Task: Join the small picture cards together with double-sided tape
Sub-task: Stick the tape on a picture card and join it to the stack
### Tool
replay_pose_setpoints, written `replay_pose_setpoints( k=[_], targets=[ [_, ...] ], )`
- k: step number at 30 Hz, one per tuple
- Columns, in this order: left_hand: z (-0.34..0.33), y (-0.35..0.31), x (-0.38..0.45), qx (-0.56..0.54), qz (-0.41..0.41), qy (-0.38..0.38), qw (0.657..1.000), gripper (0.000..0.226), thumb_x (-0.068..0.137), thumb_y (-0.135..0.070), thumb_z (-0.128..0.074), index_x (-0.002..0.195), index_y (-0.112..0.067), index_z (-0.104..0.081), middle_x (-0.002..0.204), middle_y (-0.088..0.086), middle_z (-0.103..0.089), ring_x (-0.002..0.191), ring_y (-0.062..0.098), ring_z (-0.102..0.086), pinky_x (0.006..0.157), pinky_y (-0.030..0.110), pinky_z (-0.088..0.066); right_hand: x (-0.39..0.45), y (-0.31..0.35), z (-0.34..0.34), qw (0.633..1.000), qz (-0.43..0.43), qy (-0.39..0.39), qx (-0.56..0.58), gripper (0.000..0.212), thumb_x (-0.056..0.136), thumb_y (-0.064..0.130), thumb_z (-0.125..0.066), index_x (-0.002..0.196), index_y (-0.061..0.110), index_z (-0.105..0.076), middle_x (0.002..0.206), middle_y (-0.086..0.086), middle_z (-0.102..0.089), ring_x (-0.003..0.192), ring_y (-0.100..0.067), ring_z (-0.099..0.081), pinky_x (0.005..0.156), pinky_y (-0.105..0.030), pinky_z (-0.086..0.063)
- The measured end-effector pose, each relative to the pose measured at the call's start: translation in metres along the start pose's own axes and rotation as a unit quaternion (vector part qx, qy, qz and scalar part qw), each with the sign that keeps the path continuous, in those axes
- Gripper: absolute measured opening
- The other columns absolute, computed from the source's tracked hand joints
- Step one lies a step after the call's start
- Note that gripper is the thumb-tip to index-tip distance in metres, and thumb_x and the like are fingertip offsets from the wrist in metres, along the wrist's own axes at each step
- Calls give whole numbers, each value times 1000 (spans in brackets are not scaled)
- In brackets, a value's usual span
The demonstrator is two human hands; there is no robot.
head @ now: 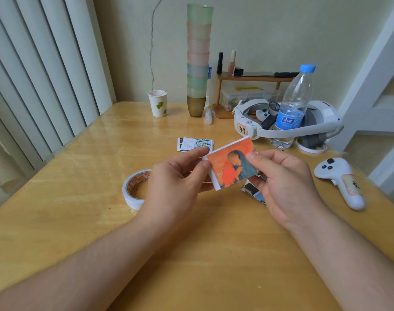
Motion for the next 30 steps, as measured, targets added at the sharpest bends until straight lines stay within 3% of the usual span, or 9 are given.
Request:
replay_pose_setpoints(
  k=[12,19,23,28,30],
  targets=[
    [6,0,2,20,-1,-26,999,21,102,-4,-64,108,-21,-74,90,-1,-82,85,21,-81,79,36,-66,0,1,0,1000,14,3,27,21,88,-2,-75,78,12,-62,84,-14,-74,86,-31,-73,96,-61,-54],
    [8,0,3,31,-6,-25,999,22,100,-3,-65,106,-21,-75,88,-1,-82,84,20,-81,82,37,-66,-1,4,-3,999,19,25,44,22,91,-6,-69,97,12,-58,84,-10,-77,77,-25,-75,84,-53,-54],
    [8,1,4,51,-15,-17,998,25,98,-1,-67,102,-23,-78,90,6,-82,88,23,-81,87,44,-65,-3,0,-13,996,5,93,12,27,88,0,-73,110,13,-65,94,-12,-79,84,-27,-75,90,-54,-55],
    [9,3,4,68,-27,-15,997,23,86,-21,-69,96,-36,-83,89,9,-81,92,31,-79,91,54,-62,-5,-5,-17,989,27,133,-63,29,86,1,-78,111,14,-71,98,-13,-79,91,-34,-77,88,-52,-61],
    [10,3,5,66,-35,-16,997,25,87,-19,-69,96,-38,-83,88,12,-80,92,33,-78,91,55,-62,-3,-6,-15,990,31,127,-61,32,85,0,-79,114,12,-70,97,-14,-79,89,-35,-78,86,-50,-61]
  ],
)
Point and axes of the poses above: each hand's wrist, its own x-axis towards the middle knuckle, its own z-axis out of the back of the hand, y = z × x, the point moved 7 cm from there along x, towards the middle knuckle
